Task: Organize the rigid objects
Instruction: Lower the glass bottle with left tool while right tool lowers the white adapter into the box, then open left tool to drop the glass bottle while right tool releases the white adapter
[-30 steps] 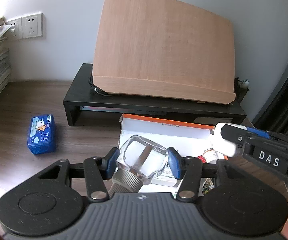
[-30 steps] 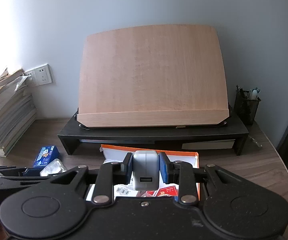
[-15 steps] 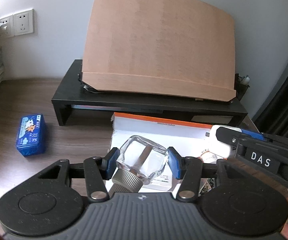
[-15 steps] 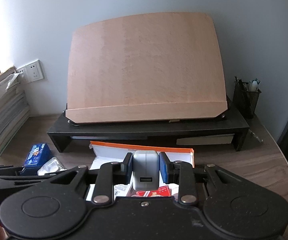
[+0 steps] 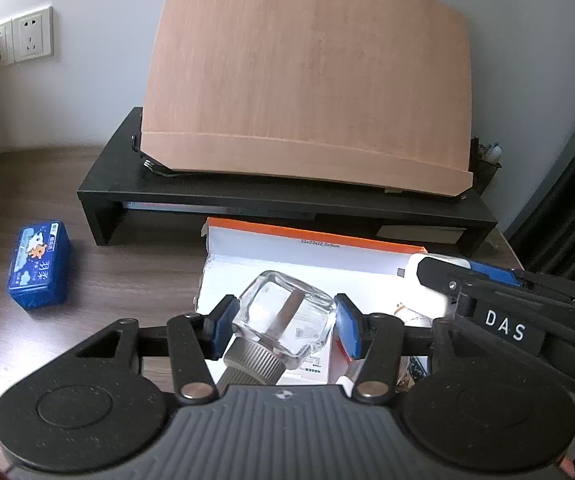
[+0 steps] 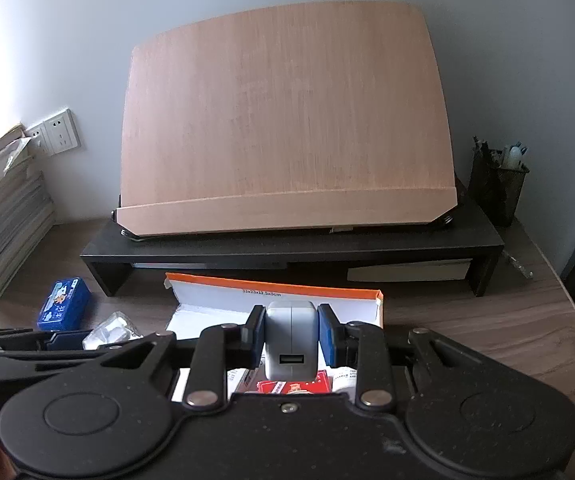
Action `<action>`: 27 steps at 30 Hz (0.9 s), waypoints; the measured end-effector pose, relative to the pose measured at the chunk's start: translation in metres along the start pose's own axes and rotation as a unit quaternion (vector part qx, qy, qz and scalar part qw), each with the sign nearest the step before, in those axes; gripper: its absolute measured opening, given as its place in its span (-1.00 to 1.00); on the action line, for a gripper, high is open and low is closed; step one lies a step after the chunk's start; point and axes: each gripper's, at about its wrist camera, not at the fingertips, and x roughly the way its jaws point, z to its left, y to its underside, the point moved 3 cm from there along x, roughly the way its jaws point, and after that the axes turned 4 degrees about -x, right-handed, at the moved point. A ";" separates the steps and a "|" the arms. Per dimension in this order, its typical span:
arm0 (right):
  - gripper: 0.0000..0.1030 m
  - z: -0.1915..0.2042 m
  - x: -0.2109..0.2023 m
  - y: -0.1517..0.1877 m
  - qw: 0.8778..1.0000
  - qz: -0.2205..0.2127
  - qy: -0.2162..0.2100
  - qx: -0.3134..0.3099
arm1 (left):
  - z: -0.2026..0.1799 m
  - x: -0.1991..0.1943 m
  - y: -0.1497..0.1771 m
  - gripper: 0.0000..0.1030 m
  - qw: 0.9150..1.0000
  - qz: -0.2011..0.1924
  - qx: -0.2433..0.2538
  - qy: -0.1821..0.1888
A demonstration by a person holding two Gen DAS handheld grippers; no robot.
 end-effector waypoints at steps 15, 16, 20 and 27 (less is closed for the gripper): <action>-0.32 -0.008 0.031 -0.003 1.000 0.014 -0.011 0.002 | 0.001 0.022 0.000 0.02 1.000 0.016 -0.009 -0.007; -0.32 -0.009 0.032 -0.003 1.000 0.015 -0.012 0.002 | 0.000 0.023 0.000 0.02 1.000 0.016 -0.008 -0.007; -0.31 -0.013 0.033 -0.004 1.000 0.008 -0.012 0.006 | -0.004 0.027 -0.002 0.02 1.000 0.018 -0.003 -0.001; -0.28 -0.026 0.011 -0.005 1.000 -0.023 0.001 0.014 | -0.014 0.036 -0.003 0.02 1.000 0.021 0.008 0.009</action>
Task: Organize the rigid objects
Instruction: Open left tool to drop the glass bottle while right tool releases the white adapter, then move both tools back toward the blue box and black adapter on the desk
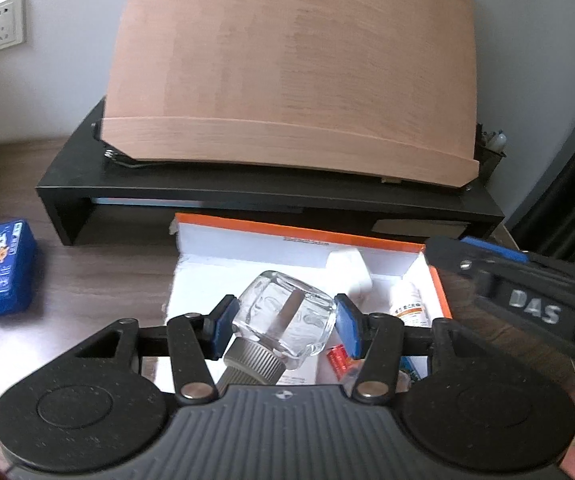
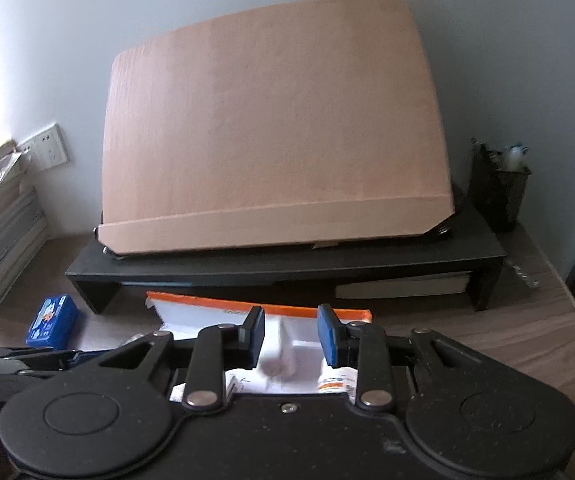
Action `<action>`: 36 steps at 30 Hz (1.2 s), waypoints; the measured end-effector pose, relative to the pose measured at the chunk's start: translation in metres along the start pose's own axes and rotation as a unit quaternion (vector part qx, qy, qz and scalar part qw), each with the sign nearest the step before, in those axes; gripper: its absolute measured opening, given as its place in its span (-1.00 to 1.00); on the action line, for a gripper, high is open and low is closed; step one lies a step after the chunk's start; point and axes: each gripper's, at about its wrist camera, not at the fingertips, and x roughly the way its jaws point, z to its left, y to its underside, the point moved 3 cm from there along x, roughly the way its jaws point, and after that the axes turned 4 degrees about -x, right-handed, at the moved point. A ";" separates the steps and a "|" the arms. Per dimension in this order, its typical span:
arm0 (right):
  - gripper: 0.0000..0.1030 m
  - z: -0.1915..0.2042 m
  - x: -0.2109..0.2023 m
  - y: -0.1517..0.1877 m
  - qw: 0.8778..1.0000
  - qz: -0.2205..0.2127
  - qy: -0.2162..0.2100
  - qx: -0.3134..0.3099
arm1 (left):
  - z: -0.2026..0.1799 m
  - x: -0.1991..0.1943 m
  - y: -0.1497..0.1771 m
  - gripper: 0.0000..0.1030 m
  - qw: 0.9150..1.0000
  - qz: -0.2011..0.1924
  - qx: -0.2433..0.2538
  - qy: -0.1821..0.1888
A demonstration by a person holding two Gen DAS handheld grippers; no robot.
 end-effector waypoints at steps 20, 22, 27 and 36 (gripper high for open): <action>0.62 0.020 -0.085 0.020 0.997 -0.049 0.058 0.011 | -0.006 -0.049 0.003 0.43 0.999 -0.016 0.035 0.011; 0.62 0.032 -0.089 0.021 0.997 -0.050 0.059 0.010 | 0.004 -0.060 0.005 0.52 0.999 -0.020 0.033 0.004; 0.65 0.065 -0.096 0.030 0.998 -0.043 0.055 0.007 | 0.036 -0.085 0.012 0.59 0.999 -0.027 0.019 -0.003; 0.71 0.141 -0.093 0.053 0.999 -0.021 0.026 -0.012 | 0.112 -0.116 0.028 0.62 0.999 -0.024 -0.009 -0.025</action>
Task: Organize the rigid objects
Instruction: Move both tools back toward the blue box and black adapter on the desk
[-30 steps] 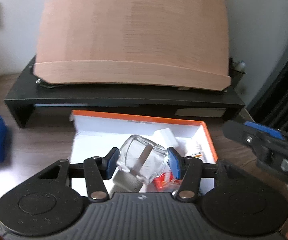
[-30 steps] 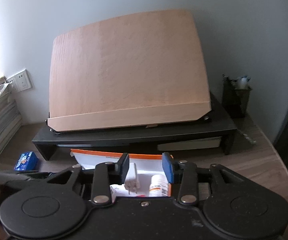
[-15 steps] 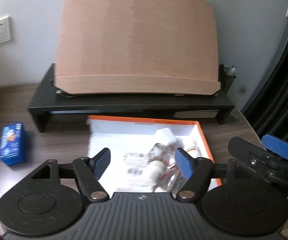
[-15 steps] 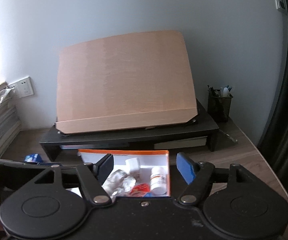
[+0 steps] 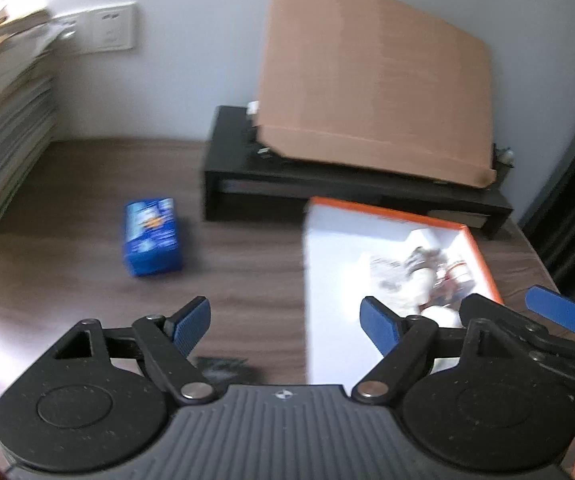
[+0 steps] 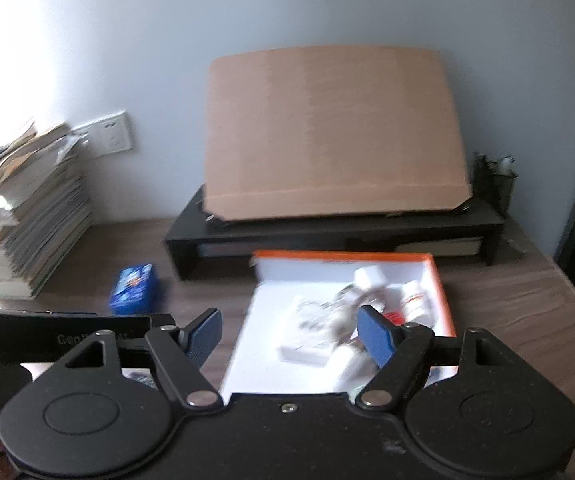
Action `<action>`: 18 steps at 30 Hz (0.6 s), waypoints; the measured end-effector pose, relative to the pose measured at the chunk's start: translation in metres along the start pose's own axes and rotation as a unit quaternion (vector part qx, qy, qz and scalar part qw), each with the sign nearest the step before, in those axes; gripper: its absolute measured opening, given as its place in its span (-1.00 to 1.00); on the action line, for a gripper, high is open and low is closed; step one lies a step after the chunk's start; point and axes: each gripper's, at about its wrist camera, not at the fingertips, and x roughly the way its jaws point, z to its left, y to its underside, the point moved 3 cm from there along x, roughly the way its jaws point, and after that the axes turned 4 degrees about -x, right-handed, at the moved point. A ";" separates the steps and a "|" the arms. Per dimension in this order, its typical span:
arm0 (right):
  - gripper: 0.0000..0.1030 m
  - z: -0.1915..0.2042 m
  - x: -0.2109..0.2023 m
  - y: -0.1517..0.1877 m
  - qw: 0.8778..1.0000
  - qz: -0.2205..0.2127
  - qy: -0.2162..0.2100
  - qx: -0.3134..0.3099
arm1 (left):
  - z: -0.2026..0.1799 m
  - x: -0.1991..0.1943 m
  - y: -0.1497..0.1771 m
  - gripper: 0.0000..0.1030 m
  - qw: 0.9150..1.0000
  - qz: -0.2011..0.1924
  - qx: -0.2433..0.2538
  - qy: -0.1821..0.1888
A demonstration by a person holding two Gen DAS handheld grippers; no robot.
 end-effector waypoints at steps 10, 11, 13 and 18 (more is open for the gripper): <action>0.72 0.061 0.007 0.024 0.999 0.026 -0.023 -0.012 | 0.079 -0.014 0.005 0.64 0.998 0.000 -0.036 -0.042; 0.72 0.066 0.009 0.027 0.999 0.030 -0.025 -0.014 | 0.086 -0.014 0.004 0.64 0.998 0.000 -0.041 -0.045; 0.73 0.073 0.012 0.032 0.999 0.038 -0.027 -0.016 | 0.097 -0.013 0.005 0.65 0.997 0.002 -0.047 -0.053; 0.73 0.088 0.021 0.042 0.998 0.057 -0.037 -0.015 | 0.112 -0.009 0.008 0.65 0.997 0.010 -0.049 -0.058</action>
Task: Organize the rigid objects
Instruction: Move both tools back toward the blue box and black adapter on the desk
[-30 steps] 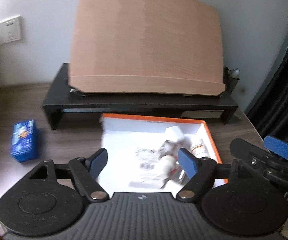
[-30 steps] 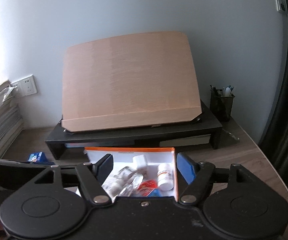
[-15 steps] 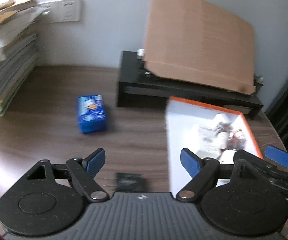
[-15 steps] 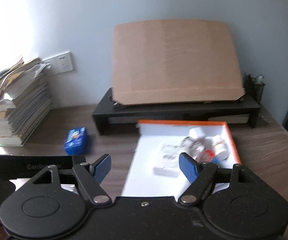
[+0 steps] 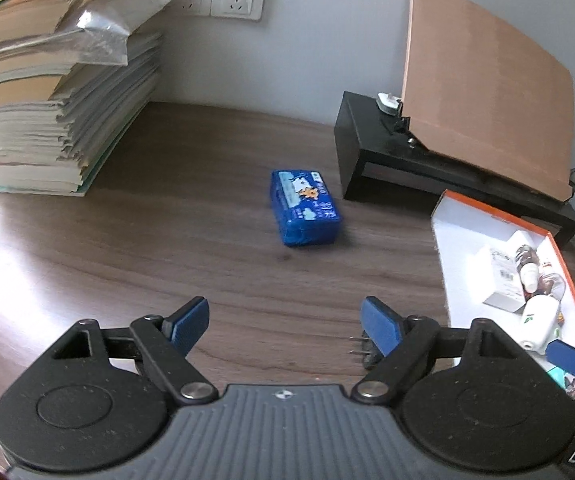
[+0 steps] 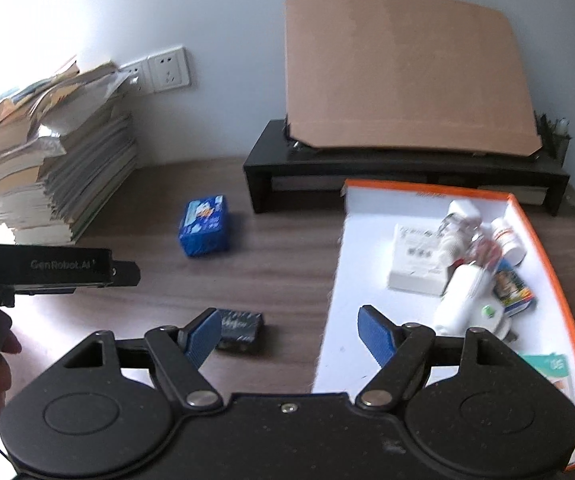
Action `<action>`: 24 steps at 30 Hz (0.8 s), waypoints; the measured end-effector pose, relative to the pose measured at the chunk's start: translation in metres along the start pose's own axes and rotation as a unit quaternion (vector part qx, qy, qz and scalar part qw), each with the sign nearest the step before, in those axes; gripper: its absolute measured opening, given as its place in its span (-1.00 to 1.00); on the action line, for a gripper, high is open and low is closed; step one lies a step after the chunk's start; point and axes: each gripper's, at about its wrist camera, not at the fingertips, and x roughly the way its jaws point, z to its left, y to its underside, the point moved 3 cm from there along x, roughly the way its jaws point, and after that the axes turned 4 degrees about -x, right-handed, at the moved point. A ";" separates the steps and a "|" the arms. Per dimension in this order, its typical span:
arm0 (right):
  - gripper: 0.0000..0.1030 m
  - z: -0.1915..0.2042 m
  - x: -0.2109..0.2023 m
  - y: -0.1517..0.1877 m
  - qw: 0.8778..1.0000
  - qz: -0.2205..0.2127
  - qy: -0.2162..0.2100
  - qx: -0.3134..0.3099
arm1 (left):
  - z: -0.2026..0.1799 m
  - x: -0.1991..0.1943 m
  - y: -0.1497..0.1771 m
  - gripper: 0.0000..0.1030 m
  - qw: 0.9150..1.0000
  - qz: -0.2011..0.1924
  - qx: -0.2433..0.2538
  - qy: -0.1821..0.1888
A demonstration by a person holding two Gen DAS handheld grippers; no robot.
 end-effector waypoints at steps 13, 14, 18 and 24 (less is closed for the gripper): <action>0.73 0.023 0.023 0.001 1.000 0.020 -0.014 -0.016 | 0.006 0.015 -0.001 0.69 1.000 0.011 0.004 0.001; 0.73 0.024 0.024 0.001 1.000 0.021 -0.014 -0.017 | 0.007 0.016 -0.002 0.70 1.000 0.011 0.003 0.001; 0.73 0.027 0.031 -0.002 0.999 0.025 -0.018 -0.017 | 0.010 0.022 -0.006 0.72 1.000 0.014 0.001 -0.002; 0.73 0.032 0.043 -0.004 0.999 0.037 -0.027 -0.017 | 0.013 0.032 -0.011 0.73 1.000 0.021 0.001 -0.003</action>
